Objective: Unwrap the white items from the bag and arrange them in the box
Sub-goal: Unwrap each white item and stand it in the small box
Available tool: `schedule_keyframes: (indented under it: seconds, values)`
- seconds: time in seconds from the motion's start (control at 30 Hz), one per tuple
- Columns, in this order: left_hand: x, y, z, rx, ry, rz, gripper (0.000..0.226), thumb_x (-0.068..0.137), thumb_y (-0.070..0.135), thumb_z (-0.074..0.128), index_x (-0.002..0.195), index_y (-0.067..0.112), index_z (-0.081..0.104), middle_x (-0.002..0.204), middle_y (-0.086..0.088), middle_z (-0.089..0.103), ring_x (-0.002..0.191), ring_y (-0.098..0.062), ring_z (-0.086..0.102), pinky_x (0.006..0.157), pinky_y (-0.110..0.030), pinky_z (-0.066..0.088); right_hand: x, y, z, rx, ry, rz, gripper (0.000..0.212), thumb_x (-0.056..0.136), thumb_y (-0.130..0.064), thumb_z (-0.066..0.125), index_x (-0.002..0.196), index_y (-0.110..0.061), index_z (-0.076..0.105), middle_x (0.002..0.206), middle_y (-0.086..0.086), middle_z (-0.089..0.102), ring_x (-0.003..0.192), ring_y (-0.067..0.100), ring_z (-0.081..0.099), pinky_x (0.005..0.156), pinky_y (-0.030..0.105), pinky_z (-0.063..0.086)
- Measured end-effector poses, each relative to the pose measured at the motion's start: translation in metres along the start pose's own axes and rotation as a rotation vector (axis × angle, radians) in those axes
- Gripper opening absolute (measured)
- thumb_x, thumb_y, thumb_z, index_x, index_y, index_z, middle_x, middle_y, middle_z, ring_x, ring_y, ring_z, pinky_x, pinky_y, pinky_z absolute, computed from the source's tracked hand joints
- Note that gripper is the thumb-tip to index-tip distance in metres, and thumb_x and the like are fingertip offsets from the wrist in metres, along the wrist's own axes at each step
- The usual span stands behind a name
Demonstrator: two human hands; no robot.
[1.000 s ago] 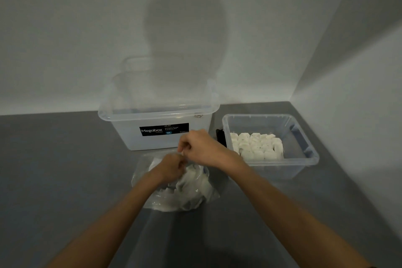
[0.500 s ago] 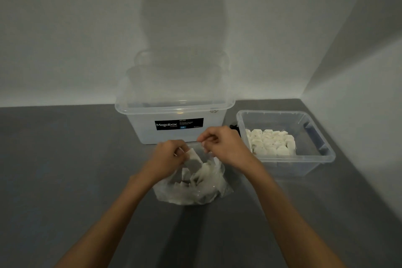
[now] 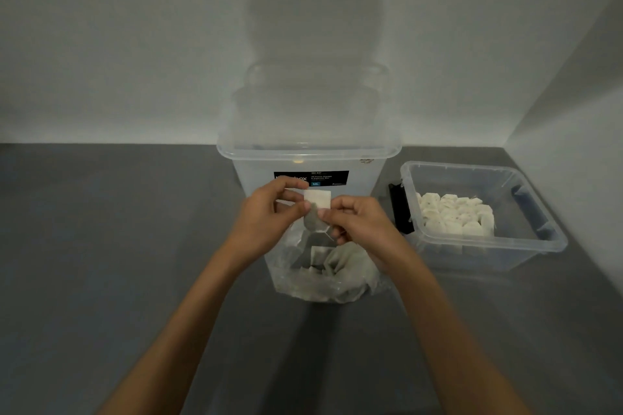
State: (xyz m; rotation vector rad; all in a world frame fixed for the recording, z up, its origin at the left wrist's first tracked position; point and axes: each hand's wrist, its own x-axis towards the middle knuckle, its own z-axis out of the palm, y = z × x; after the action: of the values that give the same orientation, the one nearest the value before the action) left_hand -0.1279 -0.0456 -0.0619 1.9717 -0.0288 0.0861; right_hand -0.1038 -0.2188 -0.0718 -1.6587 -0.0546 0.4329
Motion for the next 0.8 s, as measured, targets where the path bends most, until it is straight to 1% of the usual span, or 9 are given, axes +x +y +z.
schedule_keyframes:
  seconds: [0.13, 0.23, 0.3, 0.37, 0.43, 0.53, 0.63, 0.7, 0.8]
  values:
    - [-0.011, -0.012, 0.005, 0.070, 0.059, 0.092, 0.036, 0.089, -0.003, 0.054, 0.107, 0.028, 0.060, 0.110, 0.010, 0.062, 0.096, -0.002, 0.061, 0.076, -0.012, 0.049, 0.000, 0.000, 0.002, 0.085, 0.032, 0.067, 0.017, 0.087, -0.010, 0.067, 0.104, -0.005, 0.066, 0.068, 0.003, 0.059, 0.056, 0.009, 0.052, 0.052, 0.021, 0.046]
    - [-0.013, -0.019, 0.009, 0.069, 0.071, 0.079, 0.028, 0.093, 0.010, 0.054, 0.113, 0.030, 0.060, 0.116, 0.011, 0.059, 0.097, -0.002, 0.059, 0.078, -0.013, 0.048, -0.003, -0.004, 0.001, -0.176, -0.016, 0.019, 0.012, 0.088, -0.011, 0.062, 0.096, -0.010, 0.071, 0.069, -0.001, 0.061, 0.059, 0.008, 0.051, 0.053, 0.019, 0.044]
    - [-0.012, -0.019, 0.009, 0.027, 0.002, 0.025, 0.030, 0.091, 0.024, 0.061, 0.121, 0.028, 0.058, 0.111, 0.010, 0.061, 0.092, -0.002, 0.062, 0.075, -0.013, 0.049, -0.004, -0.009, 0.002, -0.358, -0.074, -0.054, 0.011, 0.088, -0.017, 0.063, 0.090, -0.017, 0.074, 0.070, 0.001, 0.062, 0.063, 0.008, 0.052, 0.057, 0.019, 0.044]
    - [-0.012, -0.019, 0.011, -0.067, -0.108, -0.020, 0.030, 0.087, 0.023, 0.066, 0.117, 0.018, 0.062, 0.097, 0.002, 0.067, 0.080, -0.005, 0.065, 0.068, -0.013, 0.051, -0.003, -0.011, 0.002, -0.415, -0.079, -0.121, 0.009, 0.087, -0.021, 0.065, 0.088, -0.022, 0.074, 0.069, 0.003, 0.062, 0.064, 0.010, 0.053, 0.062, 0.025, 0.046]
    - [-0.013, -0.021, 0.014, -0.169, -0.112, -0.073, 0.021, 0.087, 0.017, 0.066, 0.107, 0.009, 0.064, 0.085, -0.005, 0.070, 0.073, -0.010, 0.066, 0.062, -0.017, 0.051, -0.001, -0.013, 0.002, -0.357, -0.028, -0.135, 0.007, 0.086, -0.021, 0.067, 0.090, -0.021, 0.073, 0.070, 0.002, 0.063, 0.065, 0.011, 0.056, 0.066, 0.029, 0.050]
    - [-0.014, -0.025, 0.017, -0.464, -0.022, -0.222, 0.016, 0.088, 0.012, 0.064, 0.101, 0.003, 0.061, 0.084, -0.010, 0.069, 0.076, -0.015, 0.066, 0.065, -0.018, 0.054, 0.001, -0.011, -0.001, -0.319, 0.061, -0.119, 0.011, 0.083, -0.024, 0.072, 0.091, -0.017, 0.068, 0.075, 0.005, 0.068, 0.067, 0.011, 0.063, 0.067, 0.029, 0.054]
    - [-0.014, -0.025, 0.021, -0.771, -0.026, -0.316, 0.015, 0.089, 0.007, 0.060, 0.103, 0.002, 0.055, 0.086, -0.012, 0.068, 0.078, -0.016, 0.069, 0.071, -0.022, 0.057, 0.001, -0.013, -0.003, -0.322, 0.095, -0.129, 0.004, 0.081, -0.018, 0.073, 0.081, -0.016, 0.070, 0.072, 0.006, 0.070, 0.066, 0.010, 0.065, 0.069, 0.028, 0.056]
    - [-0.015, -0.027, 0.022, -0.703, -0.050, -0.310, 0.015, 0.089, 0.010, 0.062, 0.101, 0.004, 0.055, 0.088, -0.012, 0.069, 0.082, -0.018, 0.068, 0.074, -0.025, 0.057, 0.003, -0.017, -0.003, -0.379, 0.114, -0.181, 0.004, 0.081, -0.016, 0.074, 0.078, -0.015, 0.071, 0.068, 0.005, 0.070, 0.062, 0.008, 0.064, 0.069, 0.025, 0.055]
    - [-0.014, -0.032, 0.019, -0.350, -0.059, -0.213, 0.024, 0.083, 0.017, 0.070, 0.103, 0.009, 0.058, 0.099, -0.004, 0.070, 0.091, -0.018, 0.067, 0.078, -0.026, 0.056, 0.006, -0.029, -0.003, -0.672, 0.082, -0.297, 0.003, 0.081, -0.012, 0.073, 0.079, -0.014, 0.073, 0.065, -0.005, 0.066, 0.060, 0.001, 0.059, 0.064, 0.007, 0.048]
